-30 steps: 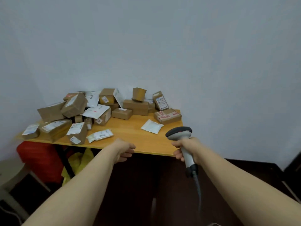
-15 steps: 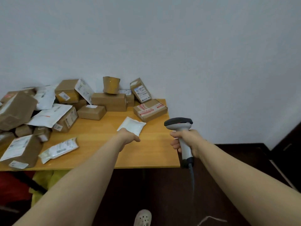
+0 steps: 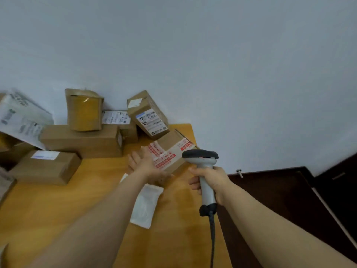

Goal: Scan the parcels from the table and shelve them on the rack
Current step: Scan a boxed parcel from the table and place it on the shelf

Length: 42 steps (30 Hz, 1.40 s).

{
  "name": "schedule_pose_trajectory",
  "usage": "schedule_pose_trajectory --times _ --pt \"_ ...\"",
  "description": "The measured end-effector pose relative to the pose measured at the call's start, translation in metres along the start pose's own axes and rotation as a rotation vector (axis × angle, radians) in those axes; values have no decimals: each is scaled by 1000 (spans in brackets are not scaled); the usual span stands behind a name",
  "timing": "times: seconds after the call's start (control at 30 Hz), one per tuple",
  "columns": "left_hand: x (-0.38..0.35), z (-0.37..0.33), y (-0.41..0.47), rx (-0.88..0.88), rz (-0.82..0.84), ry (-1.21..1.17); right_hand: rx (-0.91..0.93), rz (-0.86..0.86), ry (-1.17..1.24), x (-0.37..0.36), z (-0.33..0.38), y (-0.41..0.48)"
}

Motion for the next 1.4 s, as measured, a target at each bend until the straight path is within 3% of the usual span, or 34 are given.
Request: schedule_pose_trajectory --times 0.27,0.47,0.6,0.77,0.83,1.0,1.23,1.3,1.4 --pt "-35 -1 62 -72 203 396 -76 11 -3 -5 -8 52" --pt "-38 -14 70 -113 195 392 -85 -23 13 5 -9 60" --pt "-28 -27 47 -71 288 124 -42 -45 65 15 -2 44" --pt "-12 -40 -40 -42 586 -523 75 -86 212 35 17 -3" --pt "-2 -37 -85 -37 628 -682 151 -117 259 43 25 -27" --pt "13 -15 -189 -25 584 -1039 244 -24 360 35 23 -94" --pt "26 -10 -333 -230 656 -1338 287 277 280 -26 9 -189" --pt "33 5 -358 -212 600 -1356 315 331 248 -40 8 -212" --pt "61 38 -383 -188 370 -1335 385 313 148 -52 10 -240"
Point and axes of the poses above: each hand's wrist, its own y-axis towards the middle knuckle, its own x-axis out of the back of the hand, z = x × y, the point moved 10 cm from there along y, towards the middle knuckle, and after that the axes turned 7 degrees about -y, right-handed, at the moved point
